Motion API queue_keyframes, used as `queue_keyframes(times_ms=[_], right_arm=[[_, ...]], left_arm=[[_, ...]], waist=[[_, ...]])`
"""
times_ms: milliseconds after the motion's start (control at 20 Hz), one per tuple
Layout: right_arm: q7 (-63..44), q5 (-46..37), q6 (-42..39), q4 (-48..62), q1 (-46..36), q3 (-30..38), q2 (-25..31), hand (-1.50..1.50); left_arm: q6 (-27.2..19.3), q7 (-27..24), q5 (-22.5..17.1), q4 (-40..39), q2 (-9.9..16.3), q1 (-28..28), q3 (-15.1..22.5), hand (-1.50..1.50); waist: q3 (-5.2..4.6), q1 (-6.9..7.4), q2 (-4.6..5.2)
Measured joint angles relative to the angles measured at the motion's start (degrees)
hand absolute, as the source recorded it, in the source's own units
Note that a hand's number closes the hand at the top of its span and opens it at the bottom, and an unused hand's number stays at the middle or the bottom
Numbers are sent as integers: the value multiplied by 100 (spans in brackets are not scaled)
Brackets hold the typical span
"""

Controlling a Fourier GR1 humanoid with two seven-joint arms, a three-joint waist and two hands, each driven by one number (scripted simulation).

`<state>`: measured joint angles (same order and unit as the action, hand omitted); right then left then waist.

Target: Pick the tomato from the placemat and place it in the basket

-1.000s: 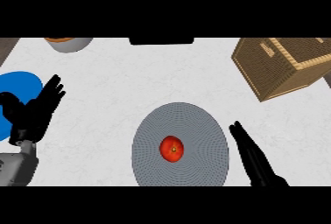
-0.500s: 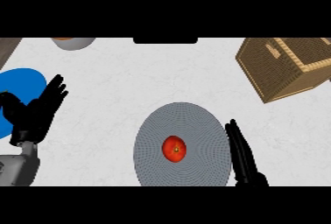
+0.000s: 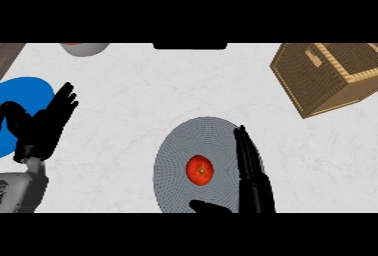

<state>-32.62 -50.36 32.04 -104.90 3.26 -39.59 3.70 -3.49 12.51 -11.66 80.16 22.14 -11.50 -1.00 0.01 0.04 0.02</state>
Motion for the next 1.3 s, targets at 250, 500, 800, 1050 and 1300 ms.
queue_keyframes(times_ms=[250, 500, 800, 1050, 1300], right_arm=[[-189, 41, -266, 419, -294, 69, -202, -150], [40, 78, -242, 726, -220, 127, -236, -150], [562, 323, -104, 702, 113, 119, -112, -150], [993, 527, -94, 758, 196, 59, -148, -150], [1194, 463, -70, 983, 183, 52, -247, -150]], left_arm=[[39, -79, 163, -18, -149, 56, -67, 0], [234, -160, 250, -84, -202, 99, -240, 0], [353, -131, 375, -255, -295, -60, -386, 0], [436, -141, 430, -296, -368, -86, -500, 0], [487, -89, 546, -200, -464, -40, -544, 0]], waist=[[-1, -1, -2], [-1, -5, -2], [-1, -15, -4], [0, -13, -4], [-1, -11, -3]])
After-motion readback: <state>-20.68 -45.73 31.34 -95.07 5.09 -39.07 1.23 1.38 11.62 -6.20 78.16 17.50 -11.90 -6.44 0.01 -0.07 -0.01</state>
